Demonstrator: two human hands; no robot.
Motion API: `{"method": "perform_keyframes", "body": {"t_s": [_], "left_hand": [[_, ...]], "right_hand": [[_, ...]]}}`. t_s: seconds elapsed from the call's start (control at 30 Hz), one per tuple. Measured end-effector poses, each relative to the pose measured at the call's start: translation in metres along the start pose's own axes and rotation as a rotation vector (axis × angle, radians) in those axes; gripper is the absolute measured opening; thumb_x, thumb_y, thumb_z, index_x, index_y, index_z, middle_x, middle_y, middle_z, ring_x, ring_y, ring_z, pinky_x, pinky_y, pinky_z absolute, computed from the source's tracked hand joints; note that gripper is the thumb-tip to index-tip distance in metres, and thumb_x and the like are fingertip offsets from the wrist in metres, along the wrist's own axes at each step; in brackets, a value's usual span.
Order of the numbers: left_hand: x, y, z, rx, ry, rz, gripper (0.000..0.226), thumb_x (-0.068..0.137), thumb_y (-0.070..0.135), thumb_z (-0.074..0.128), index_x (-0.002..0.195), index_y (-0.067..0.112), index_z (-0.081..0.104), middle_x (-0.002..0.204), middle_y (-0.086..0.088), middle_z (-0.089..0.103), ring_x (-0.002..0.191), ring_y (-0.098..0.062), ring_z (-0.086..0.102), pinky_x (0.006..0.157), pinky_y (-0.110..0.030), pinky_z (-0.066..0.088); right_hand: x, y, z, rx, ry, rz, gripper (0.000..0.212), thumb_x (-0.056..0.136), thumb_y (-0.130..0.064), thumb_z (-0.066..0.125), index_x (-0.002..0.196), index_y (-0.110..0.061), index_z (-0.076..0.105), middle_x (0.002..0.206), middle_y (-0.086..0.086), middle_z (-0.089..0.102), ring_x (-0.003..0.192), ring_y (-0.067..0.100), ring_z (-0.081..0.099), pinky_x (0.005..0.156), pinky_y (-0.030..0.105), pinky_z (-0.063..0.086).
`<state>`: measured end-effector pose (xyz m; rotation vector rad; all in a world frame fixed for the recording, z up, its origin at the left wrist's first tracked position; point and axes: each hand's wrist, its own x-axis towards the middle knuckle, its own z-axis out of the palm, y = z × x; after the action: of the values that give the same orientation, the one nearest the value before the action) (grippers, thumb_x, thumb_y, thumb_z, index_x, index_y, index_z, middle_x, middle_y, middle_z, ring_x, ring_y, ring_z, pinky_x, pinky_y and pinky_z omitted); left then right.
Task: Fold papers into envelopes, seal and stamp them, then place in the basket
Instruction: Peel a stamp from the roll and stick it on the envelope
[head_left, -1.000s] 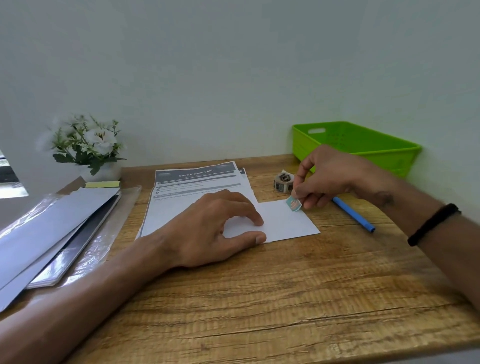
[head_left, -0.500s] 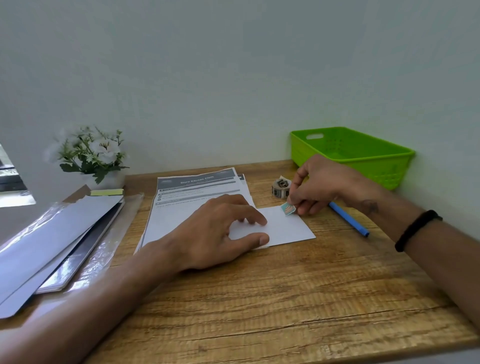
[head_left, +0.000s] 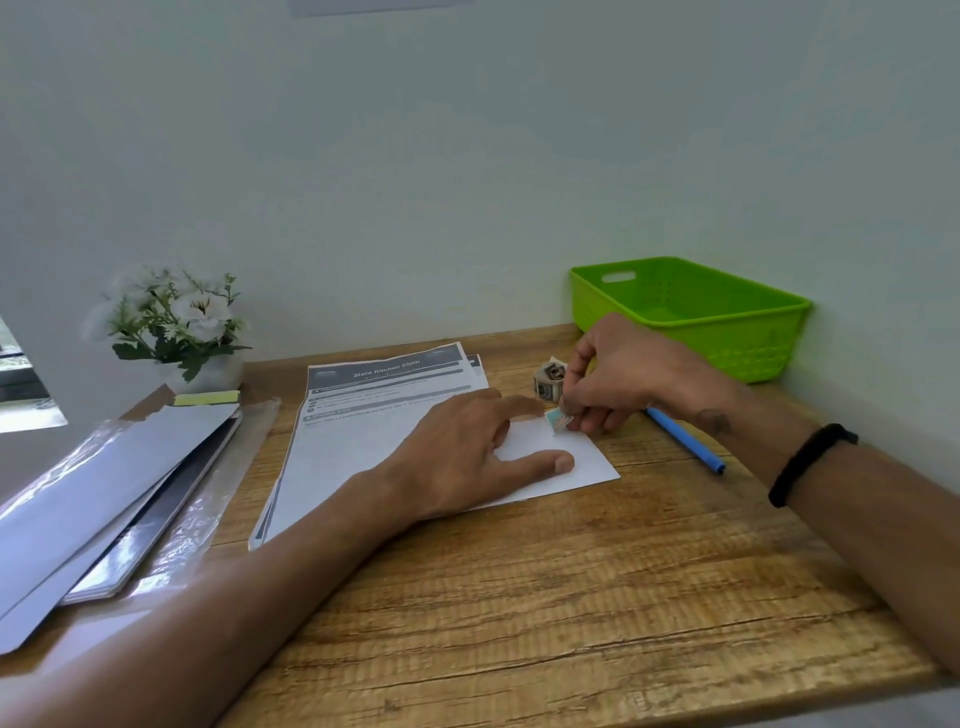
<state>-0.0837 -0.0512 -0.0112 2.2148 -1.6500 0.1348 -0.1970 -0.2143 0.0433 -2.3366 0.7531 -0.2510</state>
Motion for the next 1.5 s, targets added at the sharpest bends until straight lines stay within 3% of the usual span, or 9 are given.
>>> {"method": "perform_keyframes", "body": {"t_s": [0.17, 0.4, 0.67, 0.93, 1.1, 1.27, 1.4, 1.5], "left_hand": [[-0.001, -0.003, 0.000, 0.042, -0.034, 0.030, 0.056, 0.095, 0.075, 0.046, 0.145, 0.051, 0.051, 0.097, 0.010, 0.057, 0.086, -0.003, 0.050, 0.071, -0.027, 0.037], [-0.001, -0.002, 0.000, 0.070, -0.048, 0.028, 0.053, 0.097, 0.074, 0.042, 0.143, 0.050, 0.055, 0.100, 0.011, 0.054, 0.088, -0.007, 0.047, 0.072, -0.029, 0.035], [-0.003, 0.001, -0.003, 0.139, -0.052, 0.021, 0.054, 0.098, 0.074, 0.038, 0.144, 0.050, 0.053, 0.107, 0.007, 0.061, 0.091, -0.010, 0.052, 0.077, -0.032, 0.044], [-0.003, -0.001, -0.003, 0.128, -0.049, 0.025, 0.052, 0.098, 0.074, 0.038, 0.141, 0.050, 0.054, 0.106, 0.008, 0.060, 0.090, -0.010, 0.051, 0.076, -0.032, 0.041], [-0.003, -0.001, -0.002, 0.138, -0.037, 0.022, 0.051, 0.098, 0.075, 0.038, 0.140, 0.051, 0.054, 0.103, 0.009, 0.058, 0.090, -0.009, 0.051, 0.078, -0.032, 0.042], [-0.002, -0.002, 0.000, 0.143, -0.026, 0.031, 0.052, 0.097, 0.077, 0.036, 0.139, 0.052, 0.053, 0.107, 0.009, 0.061, 0.093, -0.010, 0.055, 0.079, -0.032, 0.045], [-0.003, -0.003, 0.000, 0.125, -0.010, 0.042, 0.052, 0.098, 0.076, 0.037, 0.140, 0.051, 0.054, 0.105, 0.011, 0.058, 0.090, -0.010, 0.052, 0.077, -0.032, 0.043], [-0.005, -0.003, 0.000, 0.093, 0.005, 0.084, 0.048, 0.100, 0.073, 0.039, 0.139, 0.051, 0.056, 0.094, 0.018, 0.050, 0.085, -0.007, 0.048, 0.075, -0.032, 0.043]], "right_hand": [[0.002, 0.002, 0.000, -0.030, 0.011, -0.013, 0.005, 0.086, -0.004, 0.077, 0.091, -0.005, 0.075, 0.070, 0.006, 0.079, 0.065, 0.015, 0.078, 0.064, 0.029, 0.064], [0.006, 0.005, 0.003, -0.091, 0.022, -0.047, 0.002, 0.085, -0.008, 0.078, 0.086, -0.009, 0.077, 0.068, 0.003, 0.078, 0.064, 0.013, 0.078, 0.064, 0.030, 0.064], [0.006, 0.004, 0.006, -0.168, 0.000, -0.064, 0.008, 0.088, -0.021, 0.079, 0.083, -0.015, 0.078, 0.064, 0.000, 0.077, 0.068, 0.014, 0.078, 0.069, 0.032, 0.066], [0.007, 0.010, -0.003, -0.183, -0.090, -0.050, 0.011, 0.084, -0.021, 0.085, 0.084, -0.012, 0.079, 0.068, 0.000, 0.078, 0.063, 0.012, 0.075, 0.059, 0.026, 0.060], [0.008, 0.011, -0.012, -0.184, -0.179, -0.026, 0.019, 0.080, -0.027, 0.089, 0.086, -0.012, 0.080, 0.073, 0.002, 0.079, 0.065, 0.012, 0.073, 0.062, 0.027, 0.060], [0.009, 0.013, -0.023, -0.197, -0.229, -0.002, 0.021, 0.076, -0.020, 0.092, 0.091, -0.014, 0.079, 0.080, 0.007, 0.081, 0.071, 0.015, 0.076, 0.069, 0.029, 0.063], [0.011, 0.014, -0.022, -0.184, -0.160, -0.014, 0.008, 0.082, -0.013, 0.085, 0.087, -0.014, 0.079, 0.075, 0.003, 0.080, 0.066, 0.012, 0.075, 0.064, 0.027, 0.060], [0.013, 0.015, -0.018, -0.166, -0.104, -0.040, 0.006, 0.088, -0.019, 0.081, 0.087, -0.014, 0.078, 0.073, 0.000, 0.080, 0.065, 0.010, 0.075, 0.066, 0.027, 0.062]]}}
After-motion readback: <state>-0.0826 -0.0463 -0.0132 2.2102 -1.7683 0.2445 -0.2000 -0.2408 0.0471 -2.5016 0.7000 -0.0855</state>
